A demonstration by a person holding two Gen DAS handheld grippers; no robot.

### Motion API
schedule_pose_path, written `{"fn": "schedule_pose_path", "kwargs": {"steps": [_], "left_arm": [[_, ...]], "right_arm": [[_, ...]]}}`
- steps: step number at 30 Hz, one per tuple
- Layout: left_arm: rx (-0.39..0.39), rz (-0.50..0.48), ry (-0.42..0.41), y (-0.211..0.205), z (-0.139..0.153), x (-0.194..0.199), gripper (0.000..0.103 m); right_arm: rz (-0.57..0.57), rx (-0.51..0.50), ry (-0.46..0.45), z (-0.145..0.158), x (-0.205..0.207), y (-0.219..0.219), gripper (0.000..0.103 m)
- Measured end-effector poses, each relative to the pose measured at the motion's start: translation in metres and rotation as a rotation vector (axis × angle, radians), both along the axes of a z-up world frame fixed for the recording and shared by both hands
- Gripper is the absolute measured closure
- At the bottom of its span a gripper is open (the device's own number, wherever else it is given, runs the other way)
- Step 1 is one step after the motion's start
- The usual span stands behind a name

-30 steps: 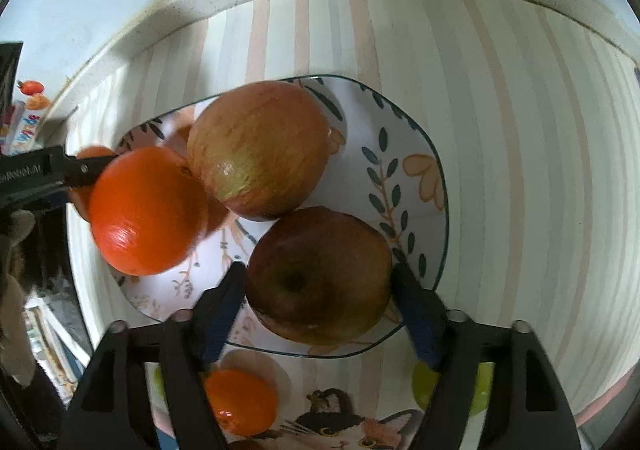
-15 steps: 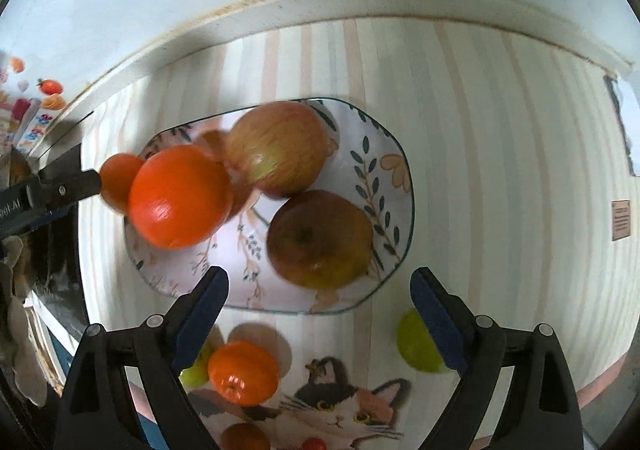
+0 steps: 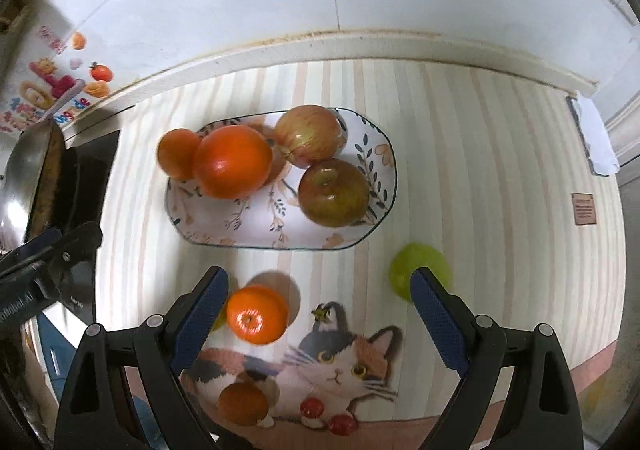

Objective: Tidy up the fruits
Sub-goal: 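Raise both tools back from the plate, then grasp a tangerine with the right tool while the left tool grasps a green apple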

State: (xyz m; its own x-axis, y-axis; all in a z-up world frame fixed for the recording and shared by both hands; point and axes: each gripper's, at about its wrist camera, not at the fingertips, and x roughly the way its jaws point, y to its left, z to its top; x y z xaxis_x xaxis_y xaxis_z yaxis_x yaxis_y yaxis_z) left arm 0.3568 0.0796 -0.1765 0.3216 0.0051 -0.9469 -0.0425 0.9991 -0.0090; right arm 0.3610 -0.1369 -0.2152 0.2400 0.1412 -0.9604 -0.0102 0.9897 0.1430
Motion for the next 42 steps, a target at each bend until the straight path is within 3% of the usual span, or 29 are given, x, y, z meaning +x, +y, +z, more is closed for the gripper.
{"fn": "schedule_pose_path", "kwargs": {"steps": [16, 25, 31, 39, 42], "left_arm": [[0.022, -0.034, -0.176, -0.018, 0.069, -0.083, 0.014], [0.021, -0.018, -0.235, -0.017, 0.09, -0.096, 0.014], [0.037, -0.011, -0.23, -0.018, 0.08, -0.092, 0.014], [0.041, -0.018, -0.177, -0.022, 0.05, -0.077, 0.014], [0.033, -0.021, -0.136, -0.022, 0.034, -0.068, 0.008]], "right_arm": [[0.005, -0.035, -0.188, 0.088, -0.078, -0.01, 0.009], [-0.014, -0.017, -0.253, 0.12, -0.103, -0.015, 0.009], [-0.028, 0.007, -0.237, 0.113, -0.1, -0.017, 0.009], [-0.041, 0.009, -0.183, 0.081, -0.083, -0.017, 0.009], [-0.043, 0.021, -0.144, 0.064, -0.075, -0.016, 0.009]]}}
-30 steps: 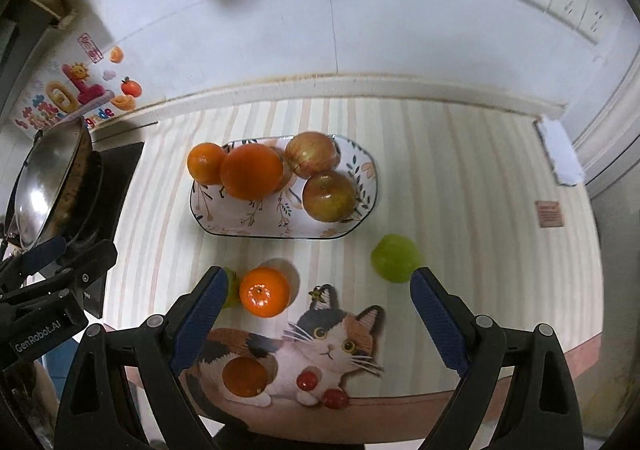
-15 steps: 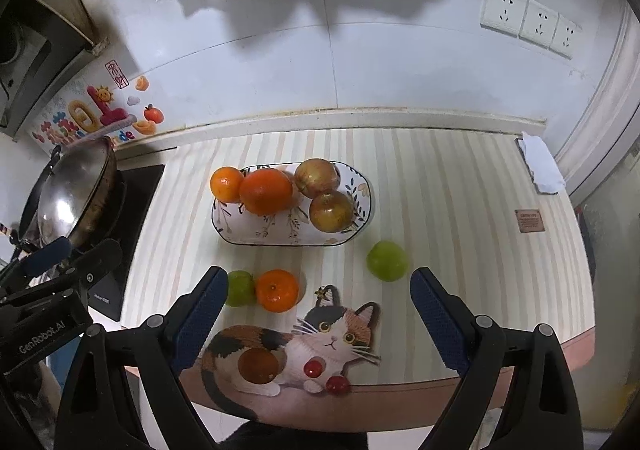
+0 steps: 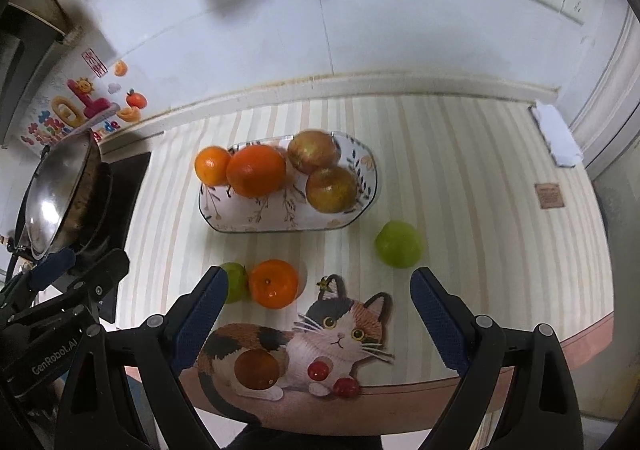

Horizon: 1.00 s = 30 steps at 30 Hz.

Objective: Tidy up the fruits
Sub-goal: 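Grasp a tangerine with the right tool while the left tool grasps a green apple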

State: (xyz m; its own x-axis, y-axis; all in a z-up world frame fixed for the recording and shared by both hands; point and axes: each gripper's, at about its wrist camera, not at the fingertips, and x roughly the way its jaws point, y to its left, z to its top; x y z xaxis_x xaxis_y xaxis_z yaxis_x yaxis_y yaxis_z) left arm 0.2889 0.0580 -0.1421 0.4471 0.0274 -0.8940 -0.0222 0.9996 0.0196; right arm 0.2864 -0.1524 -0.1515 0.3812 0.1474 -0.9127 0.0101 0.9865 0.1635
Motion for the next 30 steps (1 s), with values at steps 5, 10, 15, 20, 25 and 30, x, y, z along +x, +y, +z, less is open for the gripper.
{"fn": "schedule_pose_path", "kwargs": {"steps": [5, 10, 15, 20, 25, 30], "left_arm": [[0.003, 0.03, 0.071, 0.012, -0.033, 0.018, 0.008], [-0.033, 0.078, 0.19, 0.032, -0.071, 0.035, 0.008], [-0.076, 0.108, 0.273, 0.044, -0.098, 0.043, 0.008], [-0.126, 0.124, 0.344, 0.049, -0.117, 0.047, 0.008], [-0.2, 0.145, 0.417, 0.051, -0.138, 0.051, 0.008], [-0.186, 0.127, 0.435, 0.046, -0.143, 0.053, 0.008]], "right_arm": [[0.018, 0.044, 0.083, -0.04, 0.016, 0.008, 0.009], [0.055, 0.082, 0.169, -0.086, 0.032, 0.025, 0.009], [0.091, 0.1, 0.268, -0.134, 0.045, 0.044, 0.009], [0.108, 0.127, 0.347, -0.178, 0.055, 0.058, 0.01], [0.114, 0.192, 0.371, -0.201, 0.063, 0.066, 0.033], [0.145, 0.174, 0.349, -0.2, 0.063, 0.07, 0.037]]}}
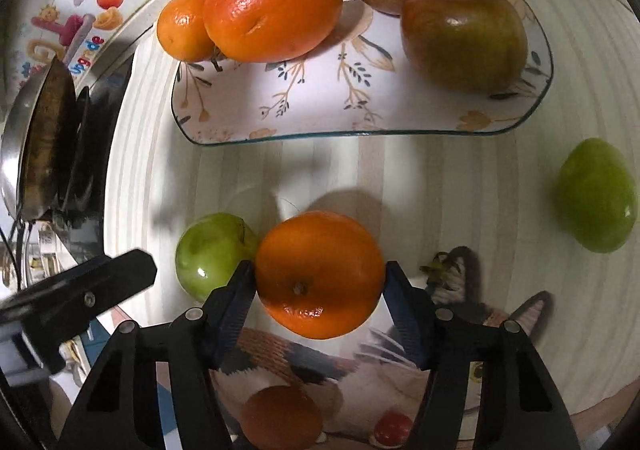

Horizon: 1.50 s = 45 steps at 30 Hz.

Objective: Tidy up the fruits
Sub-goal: 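Grasp a tangerine with the right tool while the left tool grasps a green apple, then lower the tangerine and green apple onto the floral plate and open both tools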

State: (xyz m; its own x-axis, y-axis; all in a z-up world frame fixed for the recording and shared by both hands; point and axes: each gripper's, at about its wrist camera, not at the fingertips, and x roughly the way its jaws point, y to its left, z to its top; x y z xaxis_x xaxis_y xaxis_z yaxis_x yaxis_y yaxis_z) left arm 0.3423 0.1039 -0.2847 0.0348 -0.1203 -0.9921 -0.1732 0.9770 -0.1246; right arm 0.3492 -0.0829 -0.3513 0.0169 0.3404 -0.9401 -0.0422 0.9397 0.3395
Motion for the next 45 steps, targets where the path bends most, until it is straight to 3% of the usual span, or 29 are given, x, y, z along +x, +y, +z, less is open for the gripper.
{"fn": "schedule_pose_path", "kwargs": {"steps": [7, 13, 15, 16, 17, 18, 31, 36, 40, 45], "left_arm": [[0.0, -0.071, 0.013, -0.022, -0.007, 0.001, 0.008], [0.018, -0.178, 0.054, -0.053, -0.031, 0.008, 0.008], [0.033, -0.195, 0.045, -0.061, -0.036, 0.01, 0.013], [0.045, -0.204, 0.042, -0.064, -0.038, 0.011, 0.023], [0.054, -0.209, 0.042, -0.066, -0.04, 0.012, 0.038], [0.058, -0.21, 0.044, -0.068, -0.042, 0.013, 0.046], [0.083, -0.223, 0.018, -0.078, -0.041, 0.012, 0.046], [0.083, -0.217, 0.021, -0.079, -0.04, 0.005, 0.046], [0.056, -0.203, 0.011, -0.073, -0.034, 0.0, 0.046], [-0.012, -0.159, -0.028, -0.062, -0.006, 0.008, 0.046]], "right_arm": [[-0.01, -0.05, 0.021, 0.007, -0.023, -0.03, 0.037], [-0.046, -0.014, 0.045, 0.002, -0.032, -0.052, 0.036], [-0.057, -0.003, 0.051, 0.002, -0.031, -0.056, 0.036], [-0.059, -0.002, 0.053, 0.002, -0.03, -0.057, 0.036], [-0.059, -0.004, 0.056, 0.002, -0.029, -0.057, 0.035], [-0.057, -0.006, 0.057, 0.002, -0.029, -0.057, 0.035], [-0.001, -0.063, 0.057, -0.001, -0.023, -0.036, 0.03], [0.041, -0.11, 0.023, 0.001, -0.024, -0.029, 0.036], [0.047, -0.108, 0.015, 0.003, -0.026, -0.026, 0.037], [0.015, -0.063, -0.007, 0.012, -0.023, -0.027, 0.037]]}}
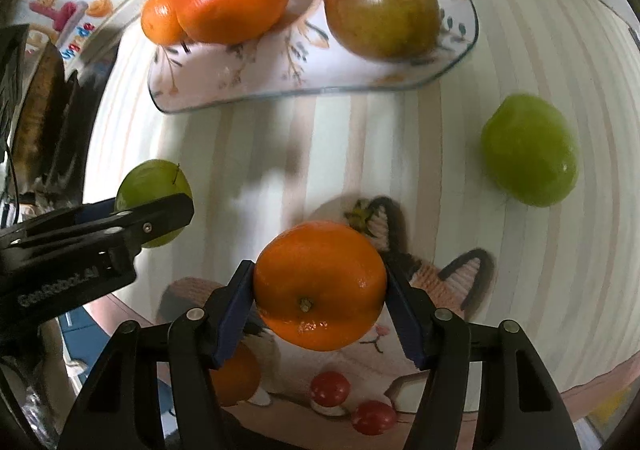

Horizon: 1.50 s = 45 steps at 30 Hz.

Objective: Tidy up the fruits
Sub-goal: 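Lower the tangerine and green apple onto the floral plate and open both tools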

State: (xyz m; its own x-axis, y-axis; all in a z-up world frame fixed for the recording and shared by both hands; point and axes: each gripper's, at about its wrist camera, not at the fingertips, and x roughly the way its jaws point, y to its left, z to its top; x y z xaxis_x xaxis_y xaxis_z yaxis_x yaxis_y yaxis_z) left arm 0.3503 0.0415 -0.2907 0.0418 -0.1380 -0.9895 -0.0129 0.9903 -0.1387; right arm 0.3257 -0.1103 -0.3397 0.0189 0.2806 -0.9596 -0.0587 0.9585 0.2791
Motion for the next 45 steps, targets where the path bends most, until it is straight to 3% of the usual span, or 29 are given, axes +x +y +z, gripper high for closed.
{"fn": "schedule_pose_path", "kwargs": {"steps": [4, 9, 21, 33, 36, 39, 45], "left_arm": [[-0.054, 0.049, -0.047, 0.019, 0.029, 0.016, 0.046], [-0.064, 0.087, -0.083, 0.035, 0.044, 0.048, 0.046], [-0.053, 0.123, -0.012, 0.046, 0.004, 0.102, 0.046], [-0.026, 0.127, 0.044, 0.035, -0.009, 0.106, 0.045], [-0.06, 0.149, 0.035, 0.038, -0.008, 0.103, 0.038], [-0.071, 0.148, 0.017, 0.04, 0.002, 0.098, 0.021], [-0.025, 0.124, -0.039, 0.038, 0.025, 0.083, 0.019]], "right_arm": [[-0.024, 0.037, -0.04, 0.017, 0.01, 0.001, 0.037], [-0.051, 0.058, -0.11, 0.041, 0.038, 0.004, 0.037], [-0.051, 0.013, -0.138, 0.031, 0.108, 0.023, 0.037], [-0.11, 0.078, -0.052, 0.014, 0.113, 0.018, 0.032], [-0.135, 0.103, -0.054, 0.021, 0.111, 0.011, 0.02], [-0.143, 0.099, -0.079, 0.032, 0.11, 0.007, 0.016], [-0.137, 0.007, -0.126, 0.058, 0.1, -0.006, 0.009]]}}
